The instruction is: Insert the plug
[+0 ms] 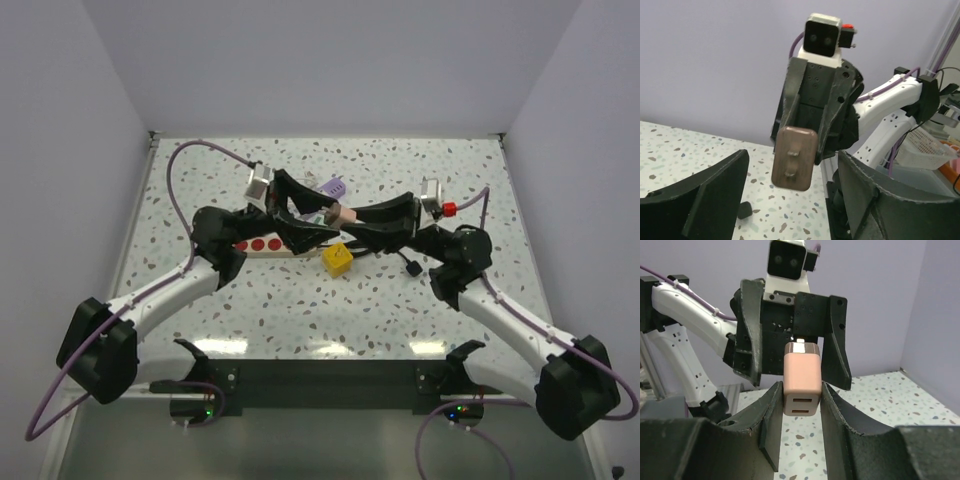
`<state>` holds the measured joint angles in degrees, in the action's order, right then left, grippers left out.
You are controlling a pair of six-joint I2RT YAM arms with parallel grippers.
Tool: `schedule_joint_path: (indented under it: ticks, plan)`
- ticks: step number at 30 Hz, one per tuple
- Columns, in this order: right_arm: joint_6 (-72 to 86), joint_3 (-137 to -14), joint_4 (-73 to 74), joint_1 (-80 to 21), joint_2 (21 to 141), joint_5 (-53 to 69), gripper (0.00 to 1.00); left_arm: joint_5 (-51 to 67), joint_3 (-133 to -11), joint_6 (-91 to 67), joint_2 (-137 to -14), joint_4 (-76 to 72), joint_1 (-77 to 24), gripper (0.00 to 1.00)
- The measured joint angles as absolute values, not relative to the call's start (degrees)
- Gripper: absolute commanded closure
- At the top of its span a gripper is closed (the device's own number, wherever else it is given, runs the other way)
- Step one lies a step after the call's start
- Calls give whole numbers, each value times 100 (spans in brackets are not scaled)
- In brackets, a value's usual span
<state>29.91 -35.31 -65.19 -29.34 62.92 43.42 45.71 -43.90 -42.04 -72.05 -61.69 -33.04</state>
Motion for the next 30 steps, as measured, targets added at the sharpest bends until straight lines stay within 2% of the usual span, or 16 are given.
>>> schedule_joint_path:
  ticks: [4, 11, 16, 20, 30]
  plan:
    - [2512, -3507, -5918, -2934, 5741, 4117, 100, 4541, -4394, -3962, -7175, -5798, -3304, 12]
    - [1601, -3566, -4438, -2934, 5273, 3669, 100, 4005, -4381, -3301, -6783, -4615, -3203, 9]
    - [987, -3846, -3240, -2934, 5347, 3242, 100, 3437, -3948, -3017, -6031, -3981, -2545, 8]
    - [631, -4281, -2606, -2934, 5795, 3063, 100, 2729, -3623, -2797, -5634, -3352, -2150, 8]
    - [-364, -5752, -886, -2947, 7518, 3076, 100, 370, -3529, -2051, -5542, -1662, -2137, 7]
